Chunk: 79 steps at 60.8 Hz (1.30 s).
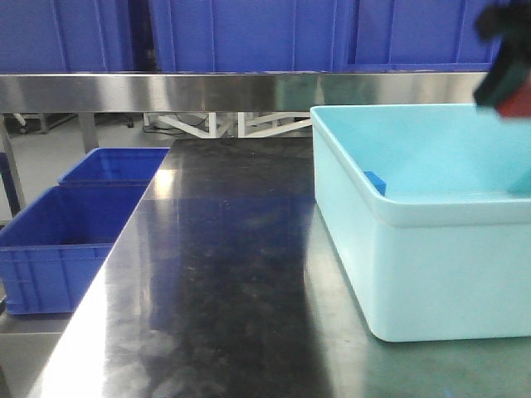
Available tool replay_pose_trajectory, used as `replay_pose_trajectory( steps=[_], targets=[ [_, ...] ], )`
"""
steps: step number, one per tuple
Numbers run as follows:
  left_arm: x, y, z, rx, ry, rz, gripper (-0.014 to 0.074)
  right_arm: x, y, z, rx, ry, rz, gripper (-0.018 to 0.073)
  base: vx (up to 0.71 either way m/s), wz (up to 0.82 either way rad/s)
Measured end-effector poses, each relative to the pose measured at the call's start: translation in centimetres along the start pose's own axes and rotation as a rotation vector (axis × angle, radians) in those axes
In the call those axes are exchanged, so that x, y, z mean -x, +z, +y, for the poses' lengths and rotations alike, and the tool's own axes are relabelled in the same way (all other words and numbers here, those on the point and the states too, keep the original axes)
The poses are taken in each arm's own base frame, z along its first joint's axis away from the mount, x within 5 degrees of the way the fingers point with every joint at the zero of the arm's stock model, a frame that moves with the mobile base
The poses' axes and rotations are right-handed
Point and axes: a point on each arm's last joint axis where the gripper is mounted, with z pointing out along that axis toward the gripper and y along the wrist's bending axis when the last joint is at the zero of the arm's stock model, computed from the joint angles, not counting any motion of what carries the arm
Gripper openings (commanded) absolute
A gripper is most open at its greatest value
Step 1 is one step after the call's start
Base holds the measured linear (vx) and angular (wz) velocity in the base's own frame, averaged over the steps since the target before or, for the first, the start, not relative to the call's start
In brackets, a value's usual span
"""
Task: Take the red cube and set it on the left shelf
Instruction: 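Lift the red cube out of the bin with the right gripper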
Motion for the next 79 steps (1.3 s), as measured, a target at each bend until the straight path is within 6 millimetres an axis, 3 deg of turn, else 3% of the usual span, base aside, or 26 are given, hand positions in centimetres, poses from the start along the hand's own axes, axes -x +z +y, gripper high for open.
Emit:
replay_pose_trajectory(
  steps=[8,9,14,27,38,44,79],
  targets=[
    [0.0,0.0,0.0,0.0,0.0,0.0,0.0106,1.0,-5.5,0.7,0.035,-0.016,-0.179,0.0049,0.0,0.0],
    [0.0,0.0,0.0,0.0,0.0,0.0,0.0106,1.0,-6.9,0.7,0.041,-0.017,-0.225,0.0049,0.0,0.0],
    [0.0,0.0,0.0,0.0,0.0,0.0,0.0106,0.5,-10.1,0.7,0.053,-0.019,-0.327,0.0049,0.0,0.0],
    [0.0,0.0,0.0,0.0,0.0,0.0,0.0106,-3.4,-14.3,0.3,0.069,-0.022,-0.465,0.0049,0.0,0.0],
    [0.0,0.0,0.0,0.0,0.0,0.0,0.0106,-7.3,-14.3,-0.3,0.071,-0.02,-0.504,0.0049,-0.01,-0.08],
    [0.0,0.0,0.0,0.0,0.0,0.0,0.0106,-8.3,-14.3,-0.4,0.073,-0.019,-0.546,0.0049,0.0,0.0],
    [0.0,0.0,0.0,0.0,0.0,0.0,0.0106,-8.5,-14.2,-0.5,0.075,-0.017,-0.6,0.0049,0.0,0.0]
  ],
)
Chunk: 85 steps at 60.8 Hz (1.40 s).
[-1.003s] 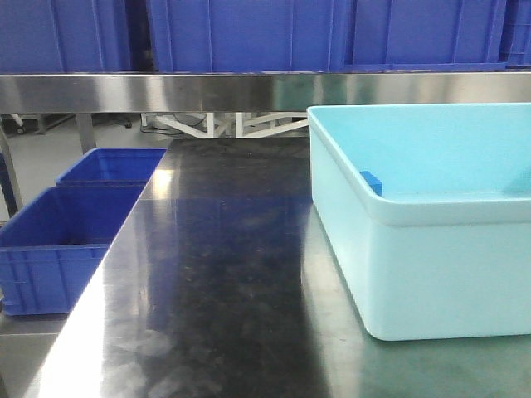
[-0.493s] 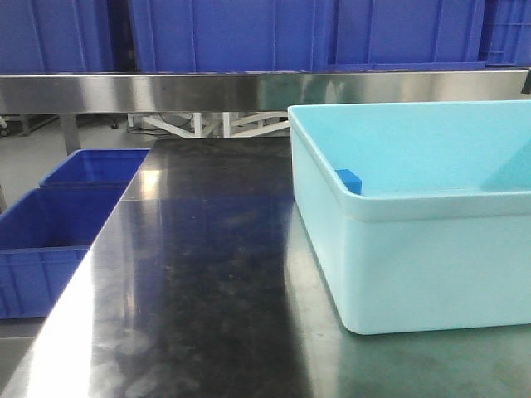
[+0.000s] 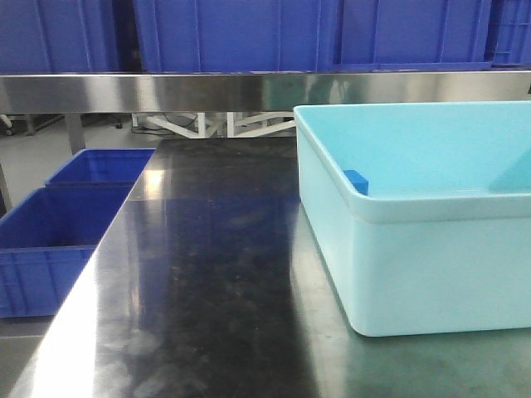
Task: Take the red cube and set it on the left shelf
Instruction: 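Lift the red cube out of the bin with the right gripper, then turn the base away from the table holding the red cube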
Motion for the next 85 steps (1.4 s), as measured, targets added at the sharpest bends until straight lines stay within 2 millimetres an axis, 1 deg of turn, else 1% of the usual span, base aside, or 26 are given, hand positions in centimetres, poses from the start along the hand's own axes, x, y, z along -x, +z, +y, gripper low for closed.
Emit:
replay_pose_trajectory(
  steps=[51,85],
  targets=[
    [0.0,0.0,0.0,0.0,0.0,0.0,0.0106,0.01,0.0,0.0,0.0,0.0,-0.002,0.0049,0.0,0.04],
    [0.0,0.0,0.0,0.0,0.0,0.0,0.0106,0.02,0.0,0.0,0.0,0.0,-0.002,0.0049,-0.06,0.3]
  ],
)
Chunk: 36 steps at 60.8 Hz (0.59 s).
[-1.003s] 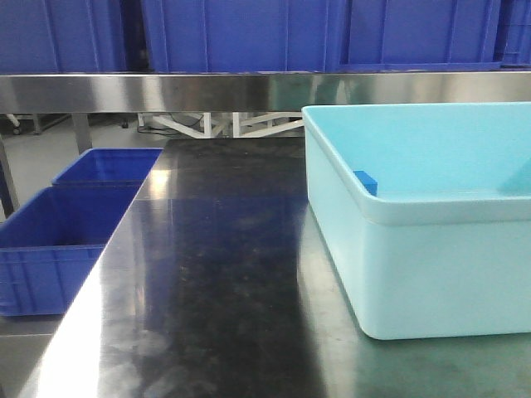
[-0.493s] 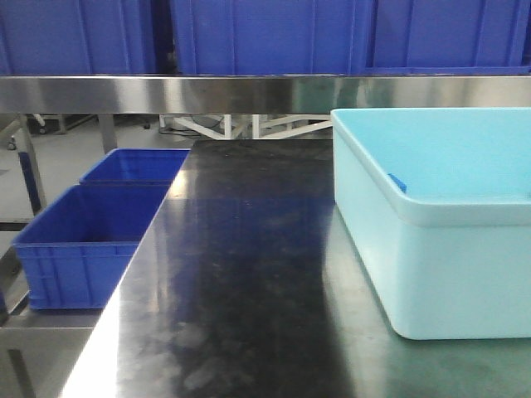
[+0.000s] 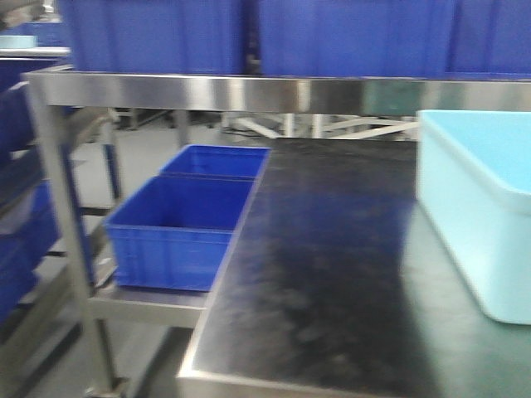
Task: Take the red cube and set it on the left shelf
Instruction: 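Turn the base away from the table holding the red cube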
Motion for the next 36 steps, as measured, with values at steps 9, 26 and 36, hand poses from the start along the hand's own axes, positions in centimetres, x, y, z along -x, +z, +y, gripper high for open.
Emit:
replay_pose_trajectory(
  steps=[9,26,36],
  targets=[
    [0.0,0.0,0.0,0.0,0.0,0.0,0.0106,0.0,0.0,0.0,0.0,0.0,0.0,0.0049,-0.11,0.48],
    [0.0,0.0,0.0,0.0,0.0,0.0,0.0106,0.0,0.0,0.0,0.0,0.0,0.0,0.0049,-0.14,0.44],
    [0.0,0.0,0.0,0.0,0.0,0.0,0.0106,0.0,0.0,0.0,0.0,0.0,0.0,0.0049,-0.17,0.54]
  ],
)
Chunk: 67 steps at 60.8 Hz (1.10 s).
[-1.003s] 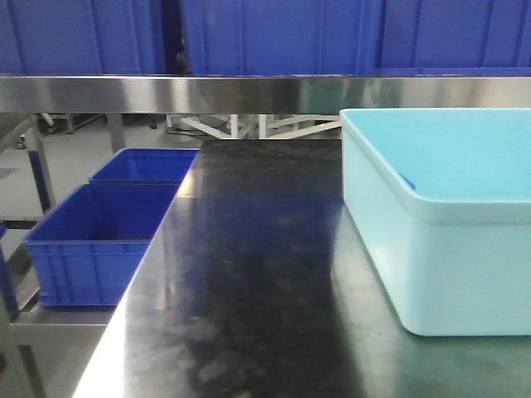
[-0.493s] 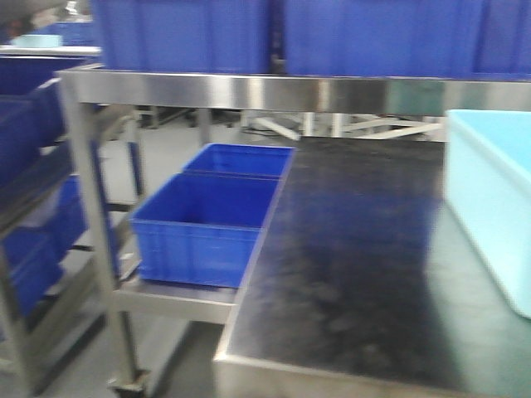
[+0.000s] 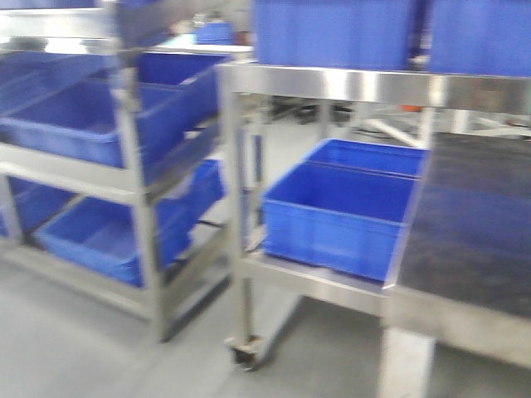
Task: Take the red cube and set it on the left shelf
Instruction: 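Turn the base away from the table holding the red cube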
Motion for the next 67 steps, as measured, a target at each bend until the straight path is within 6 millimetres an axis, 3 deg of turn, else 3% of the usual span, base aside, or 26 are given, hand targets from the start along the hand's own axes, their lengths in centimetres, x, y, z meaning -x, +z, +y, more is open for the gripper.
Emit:
replay_pose_trajectory(
  steps=[67],
  targets=[
    [0.0,0.0,0.0,0.0,0.0,0.0,0.0106,0.01,0.0,0.0,0.0,0.0,-0.002,0.0049,-0.24,0.62]
  ],
)
